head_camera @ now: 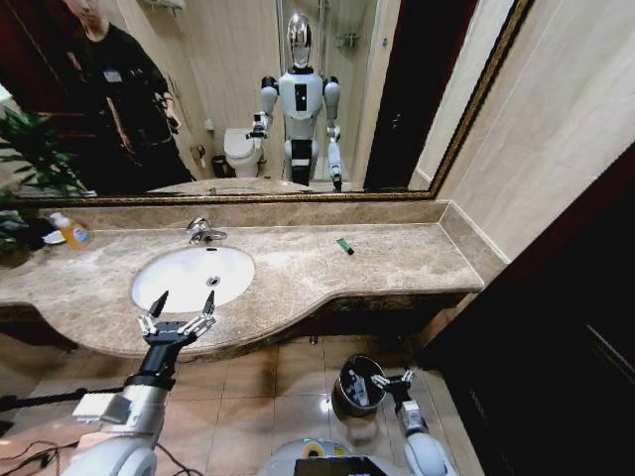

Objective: Pick up the trash from the sink and place it in the trash bin.

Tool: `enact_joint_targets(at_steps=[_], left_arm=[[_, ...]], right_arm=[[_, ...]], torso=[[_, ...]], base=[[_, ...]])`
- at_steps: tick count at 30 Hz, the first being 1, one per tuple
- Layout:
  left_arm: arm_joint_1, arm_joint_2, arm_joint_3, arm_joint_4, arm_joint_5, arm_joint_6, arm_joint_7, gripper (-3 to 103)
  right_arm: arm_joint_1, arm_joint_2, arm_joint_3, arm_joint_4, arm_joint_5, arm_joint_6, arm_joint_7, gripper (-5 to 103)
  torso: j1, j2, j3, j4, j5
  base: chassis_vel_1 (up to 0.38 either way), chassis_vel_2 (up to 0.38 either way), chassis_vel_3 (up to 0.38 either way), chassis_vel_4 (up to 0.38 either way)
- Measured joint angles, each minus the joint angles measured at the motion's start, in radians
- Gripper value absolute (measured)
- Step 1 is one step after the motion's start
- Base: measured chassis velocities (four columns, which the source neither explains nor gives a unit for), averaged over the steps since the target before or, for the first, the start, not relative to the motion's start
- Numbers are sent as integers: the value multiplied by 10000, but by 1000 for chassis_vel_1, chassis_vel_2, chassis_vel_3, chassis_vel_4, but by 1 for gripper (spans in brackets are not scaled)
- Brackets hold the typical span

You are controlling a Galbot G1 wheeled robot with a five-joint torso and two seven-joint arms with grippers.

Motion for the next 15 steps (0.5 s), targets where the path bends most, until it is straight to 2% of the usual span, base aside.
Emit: enact_joint_targets(at_steps=[8,15], left_arm=[[0,0,0,0,0,0,0,100],[0,0,0,0,0,0,0,100]], right_arm=[[-182,-432,-42,2316,556,-896,15,100],[540,-843,-228,3162,874,-1720,-38,100]], torso=[[0,0,0,0,0],[0,0,0,1,0]], base=[[0,0,0,0],[0,0,0,0]])
